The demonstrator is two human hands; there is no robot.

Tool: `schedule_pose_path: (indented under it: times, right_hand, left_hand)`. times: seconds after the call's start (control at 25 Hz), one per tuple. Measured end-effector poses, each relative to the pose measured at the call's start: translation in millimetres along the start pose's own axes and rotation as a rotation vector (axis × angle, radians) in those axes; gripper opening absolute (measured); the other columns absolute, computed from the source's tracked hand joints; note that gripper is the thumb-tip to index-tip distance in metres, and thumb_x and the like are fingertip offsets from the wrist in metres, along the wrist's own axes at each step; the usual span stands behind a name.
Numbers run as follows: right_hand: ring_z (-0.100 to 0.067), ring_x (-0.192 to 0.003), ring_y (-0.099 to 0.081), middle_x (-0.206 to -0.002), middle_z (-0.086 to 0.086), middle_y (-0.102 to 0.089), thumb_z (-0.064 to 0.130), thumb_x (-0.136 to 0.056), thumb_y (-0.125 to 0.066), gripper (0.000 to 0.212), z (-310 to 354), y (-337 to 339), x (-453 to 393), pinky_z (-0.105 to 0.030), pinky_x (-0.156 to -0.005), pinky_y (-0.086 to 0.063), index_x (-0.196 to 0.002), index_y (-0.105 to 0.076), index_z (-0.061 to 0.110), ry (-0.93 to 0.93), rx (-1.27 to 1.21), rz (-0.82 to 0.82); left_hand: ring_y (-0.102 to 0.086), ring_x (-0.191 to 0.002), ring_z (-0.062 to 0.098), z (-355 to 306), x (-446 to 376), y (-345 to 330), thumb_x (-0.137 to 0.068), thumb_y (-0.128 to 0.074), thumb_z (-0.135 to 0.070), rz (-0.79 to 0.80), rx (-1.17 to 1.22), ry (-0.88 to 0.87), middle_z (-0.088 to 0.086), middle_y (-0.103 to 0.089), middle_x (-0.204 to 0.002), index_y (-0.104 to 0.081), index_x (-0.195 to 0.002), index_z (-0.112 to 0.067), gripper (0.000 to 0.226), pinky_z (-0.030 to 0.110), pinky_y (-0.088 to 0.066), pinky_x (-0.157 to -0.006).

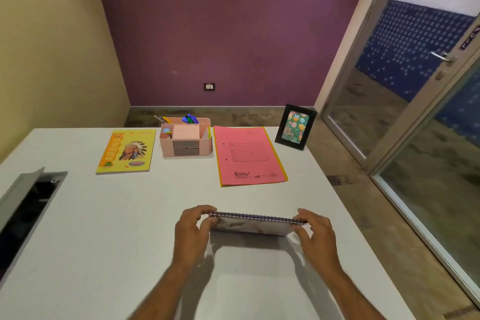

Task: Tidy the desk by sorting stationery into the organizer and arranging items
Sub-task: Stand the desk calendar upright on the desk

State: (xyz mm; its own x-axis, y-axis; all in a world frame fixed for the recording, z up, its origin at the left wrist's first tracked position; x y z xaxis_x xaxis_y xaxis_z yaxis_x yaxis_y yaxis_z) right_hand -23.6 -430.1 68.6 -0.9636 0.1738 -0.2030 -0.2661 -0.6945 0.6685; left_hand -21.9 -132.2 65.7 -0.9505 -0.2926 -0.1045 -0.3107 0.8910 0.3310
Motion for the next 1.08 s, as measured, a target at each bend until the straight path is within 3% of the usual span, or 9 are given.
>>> schedule_pose_path:
  times: [0.16, 0.36, 0.64, 0.8, 0.92, 1.08]
  right_hand:
    - [-0.007, -0.084, -0.064, -0.089, 0.008, -0.071, 0.005, -0.087, -0.069, 0.032, 32.0, -24.4, -22.0, -0.017, -0.068, -0.049, -0.089, -0.059, 0.035, 0.022, -0.123, 0.127]
    - [-0.006, -0.088, -0.062, -0.090, 0.014, -0.066, 0.008, -0.089, -0.065, 0.028, 72.4, -61.4, -41.3, -0.030, -0.067, -0.053, -0.093, -0.057, 0.035, 0.087, -0.140, 0.186]
    - [-0.011, -0.087, -0.063, -0.089, 0.011, -0.067, 0.008, -0.089, -0.065, 0.019, 92.0, -111.7, -46.4, -0.038, -0.070, -0.055, -0.095, -0.061, 0.025, 0.110, -0.148, 0.245]
    - [-0.011, -0.089, -0.063, -0.093, 0.009, -0.068, 0.009, -0.089, -0.066, 0.025, 95.5, -122.1, -46.0, -0.032, -0.066, -0.055, -0.094, -0.061, 0.033, 0.049, -0.191, 0.224]
    - [-0.006, -0.094, -0.063, -0.101, 0.012, -0.065, 0.004, -0.083, -0.074, 0.035, 92.8, -123.3, -42.4, -0.018, -0.069, -0.056, -0.103, -0.061, 0.029, -0.060, -0.297, 0.190]
    - [-0.009, -0.089, -0.064, -0.100, 0.003, -0.061, 0.003, -0.076, -0.081, 0.038, 82.8, -131.8, -33.3, -0.022, -0.077, -0.057, -0.101, -0.066, 0.027, -0.124, -0.290, 0.107]
  left_hand:
    - [-0.065, -0.079, 0.002, -7.0, -8.8, 30.1, -0.088, -0.062, 0.008, -0.063, 0.141, 0.036, -0.001, -0.070, -0.087, -0.068, -0.090, -0.013, 0.022, 0.007, -0.048, -0.063]
    - [-0.062, -0.073, -0.004, -3.3, -22.2, 67.9, -0.091, -0.059, 0.007, -0.154, 0.146, 0.058, 0.010, -0.067, -0.091, -0.066, -0.096, -0.003, 0.013, 0.007, -0.045, -0.048]
    - [-0.062, -0.077, -0.003, 26.3, -35.4, 103.5, -0.090, -0.060, 0.005, -0.228, 0.120, 0.103, 0.009, -0.069, -0.093, -0.067, -0.091, -0.013, 0.019, 0.008, -0.046, -0.050]
    - [-0.062, -0.083, -0.003, 37.9, -38.9, 106.8, -0.089, -0.062, 0.005, -0.247, 0.139, 0.105, 0.005, -0.069, -0.096, -0.068, -0.090, -0.019, 0.025, 0.008, -0.048, -0.053]
    - [-0.062, -0.092, 0.000, 44.7, -36.6, 105.1, -0.086, -0.068, 0.005, -0.279, 0.144, 0.054, -0.004, -0.063, -0.102, -0.072, -0.095, -0.022, 0.028, 0.009, -0.052, -0.058]
    - [-0.064, -0.088, 0.002, 66.1, -27.8, 99.0, -0.078, -0.076, 0.004, -0.311, 0.118, 0.099, -0.009, -0.057, -0.097, -0.074, -0.103, -0.019, 0.035, 0.009, -0.054, -0.066]
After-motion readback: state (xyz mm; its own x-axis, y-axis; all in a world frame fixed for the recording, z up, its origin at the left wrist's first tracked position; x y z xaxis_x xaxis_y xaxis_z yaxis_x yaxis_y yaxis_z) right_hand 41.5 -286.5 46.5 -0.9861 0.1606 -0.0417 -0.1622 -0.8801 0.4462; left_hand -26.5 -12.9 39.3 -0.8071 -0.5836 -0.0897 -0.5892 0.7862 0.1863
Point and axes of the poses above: each hand's wrist, its own x-axis away from the middle knuckle, its own y-axis out of the back of the hand, z = x × y, the point moved 2 cm from there along -x, towards the middle knuckle
